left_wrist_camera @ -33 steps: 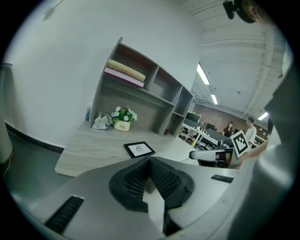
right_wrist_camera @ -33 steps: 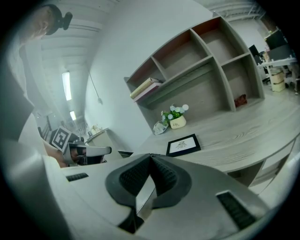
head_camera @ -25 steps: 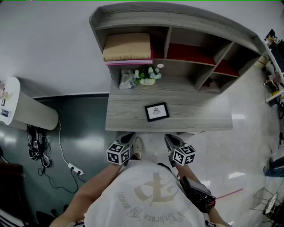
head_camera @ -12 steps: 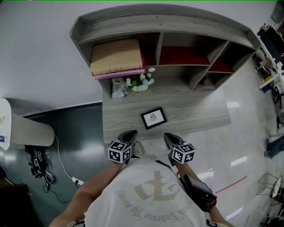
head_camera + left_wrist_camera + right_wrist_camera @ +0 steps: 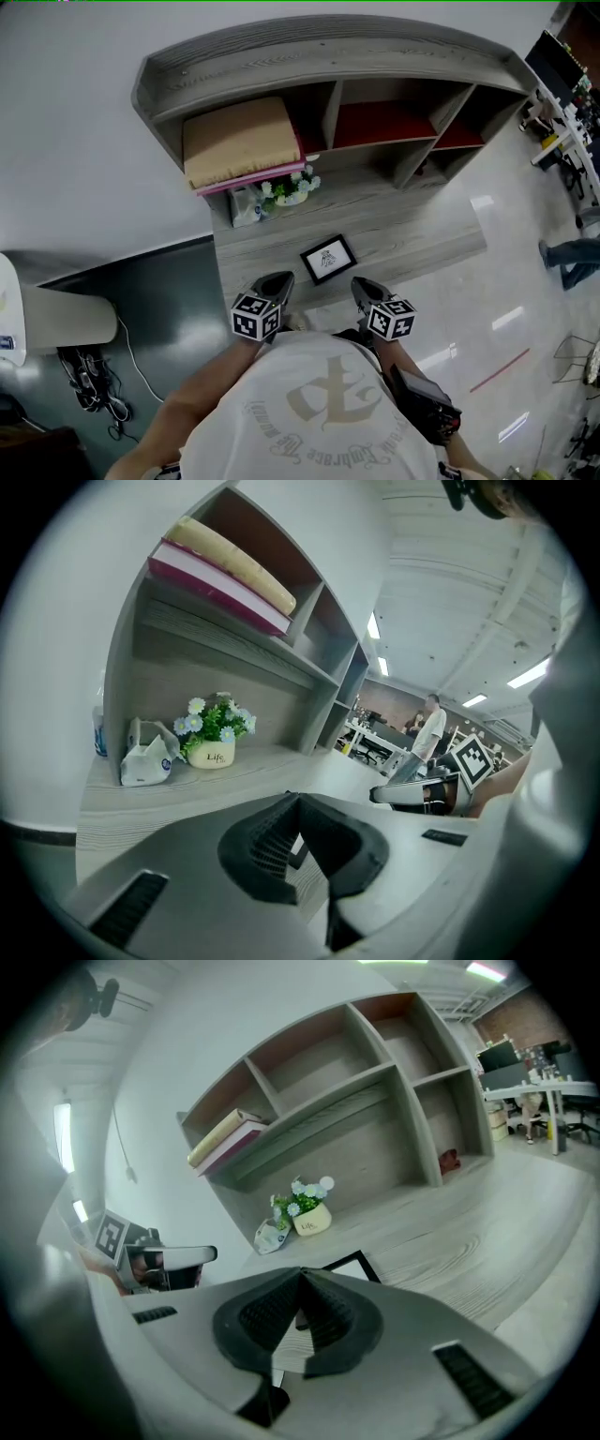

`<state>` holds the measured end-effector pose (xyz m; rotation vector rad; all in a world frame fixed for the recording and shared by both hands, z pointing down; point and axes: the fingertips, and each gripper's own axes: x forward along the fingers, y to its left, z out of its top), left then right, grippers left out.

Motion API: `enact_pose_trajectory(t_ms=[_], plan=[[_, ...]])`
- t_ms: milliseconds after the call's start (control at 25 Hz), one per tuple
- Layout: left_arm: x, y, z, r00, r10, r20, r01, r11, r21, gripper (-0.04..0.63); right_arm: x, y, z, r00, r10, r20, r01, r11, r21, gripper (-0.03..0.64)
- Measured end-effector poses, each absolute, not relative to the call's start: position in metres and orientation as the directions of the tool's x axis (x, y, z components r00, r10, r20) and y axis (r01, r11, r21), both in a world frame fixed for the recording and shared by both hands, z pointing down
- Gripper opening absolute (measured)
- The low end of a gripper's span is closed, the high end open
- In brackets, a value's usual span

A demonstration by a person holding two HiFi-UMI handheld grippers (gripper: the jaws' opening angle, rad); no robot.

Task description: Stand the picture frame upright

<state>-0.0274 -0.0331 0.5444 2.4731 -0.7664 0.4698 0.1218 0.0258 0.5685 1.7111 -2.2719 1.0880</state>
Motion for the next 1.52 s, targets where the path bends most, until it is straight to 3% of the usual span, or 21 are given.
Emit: enact_pose_trajectory(t_ms=[720, 1400, 1520], plan=[[0.001, -0.056, 0.560, 0.822, -0.304, 0.482, -0.500, -0.790, 0.355, 0.012, 0.132, 0.012, 0.591, -0.290, -0.799, 0.527, -0.866, -0.016, -0.500, 0.005], [0.047, -0.087, 0.616, 0.761, -0.167, 0.626, -0.441, -0.842, 0.311, 0.014, 0.135, -0.014, 0.661, -0.324, -0.679, 0.659, -0.835, -0.123, -0.537, 0.006], [0.055, -0.091, 0.630, 0.739, -0.139, 0.660, -0.427, -0.854, 0.298, 0.057, 0.135, -0.014, 0.672, -0.330, -0.666, 0.669, -0.802, -0.175, -0.571, 0.006]])
